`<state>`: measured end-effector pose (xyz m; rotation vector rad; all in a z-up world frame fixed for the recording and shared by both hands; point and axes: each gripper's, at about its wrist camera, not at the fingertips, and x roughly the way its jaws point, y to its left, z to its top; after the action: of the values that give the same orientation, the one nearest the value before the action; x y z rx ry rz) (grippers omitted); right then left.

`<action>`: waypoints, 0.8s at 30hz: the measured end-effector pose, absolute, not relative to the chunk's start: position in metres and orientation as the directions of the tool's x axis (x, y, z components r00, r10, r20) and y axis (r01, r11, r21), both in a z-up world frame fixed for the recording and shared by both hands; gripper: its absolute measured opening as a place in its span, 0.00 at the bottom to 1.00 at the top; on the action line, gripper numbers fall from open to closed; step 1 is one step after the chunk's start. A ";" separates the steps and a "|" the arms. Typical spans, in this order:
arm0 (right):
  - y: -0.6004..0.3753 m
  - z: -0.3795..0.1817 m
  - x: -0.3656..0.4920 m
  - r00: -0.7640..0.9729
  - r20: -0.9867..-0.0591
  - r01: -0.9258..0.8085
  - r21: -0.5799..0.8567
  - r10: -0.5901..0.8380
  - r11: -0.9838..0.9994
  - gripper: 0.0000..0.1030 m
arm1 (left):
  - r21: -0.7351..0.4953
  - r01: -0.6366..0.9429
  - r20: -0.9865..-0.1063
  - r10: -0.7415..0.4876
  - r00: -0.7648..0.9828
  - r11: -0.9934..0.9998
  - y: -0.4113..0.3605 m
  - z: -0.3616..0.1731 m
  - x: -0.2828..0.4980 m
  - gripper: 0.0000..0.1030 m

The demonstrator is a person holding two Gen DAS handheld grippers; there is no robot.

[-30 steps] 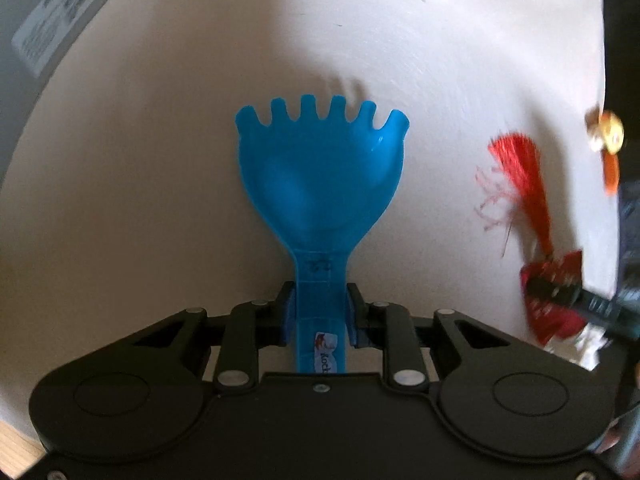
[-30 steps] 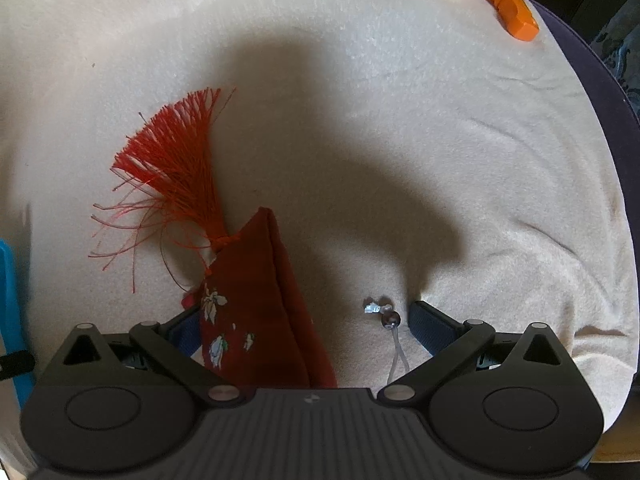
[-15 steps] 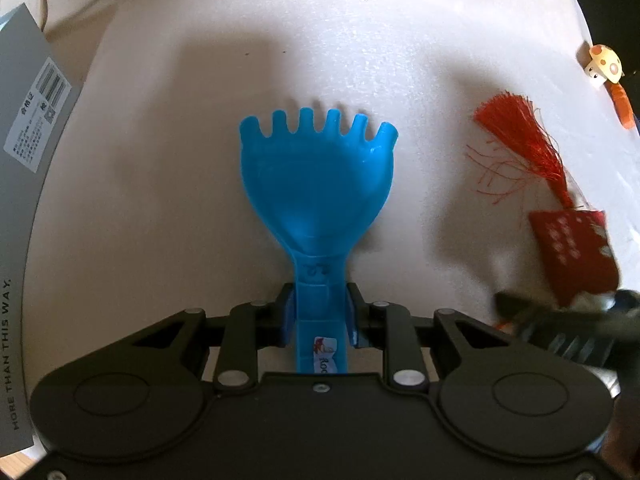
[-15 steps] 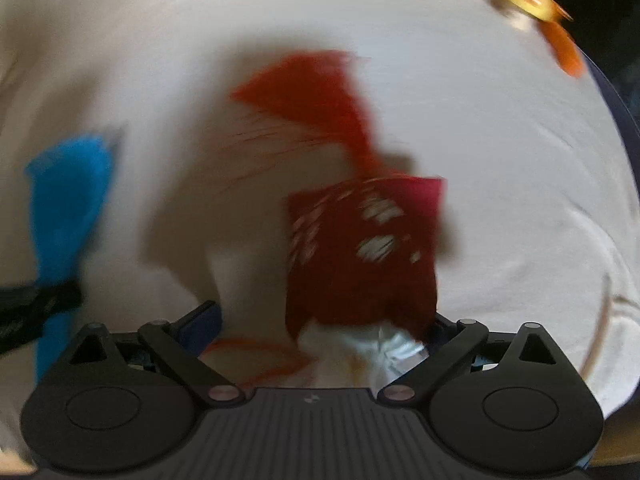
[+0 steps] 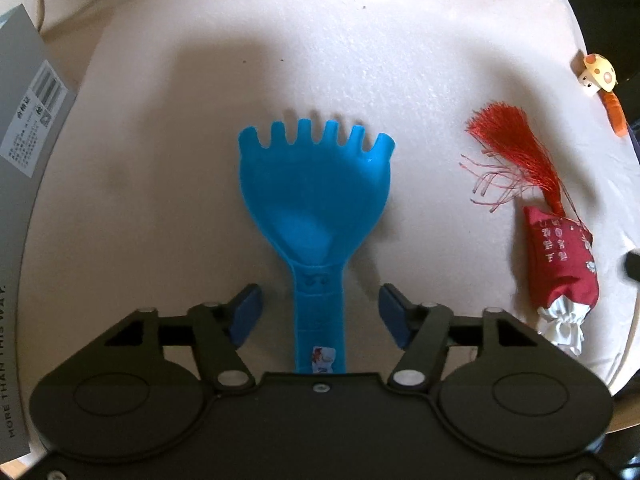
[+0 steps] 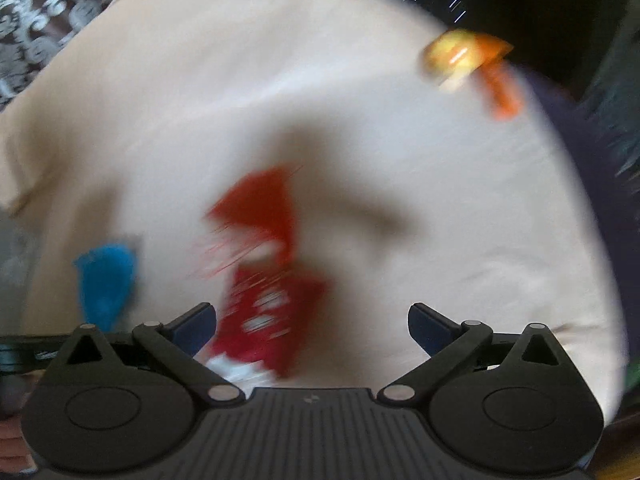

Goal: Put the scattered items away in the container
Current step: 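Lift the red tasseled pouch with the right tool while the left holds the blue rake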

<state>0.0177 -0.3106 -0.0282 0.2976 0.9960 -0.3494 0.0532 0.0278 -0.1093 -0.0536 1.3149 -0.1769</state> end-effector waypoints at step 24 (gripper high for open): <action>-0.252 -0.092 0.085 0.285 -0.958 0.547 0.139 -0.027 0.825 0.44 | -0.142 0.083 -0.940 -0.161 0.301 0.986 0.014 -0.103 0.050 0.85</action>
<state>0.0852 -0.2521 -0.0922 0.4967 1.2326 -0.4059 0.0502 0.0145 -0.1034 -0.0704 1.2554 -0.1620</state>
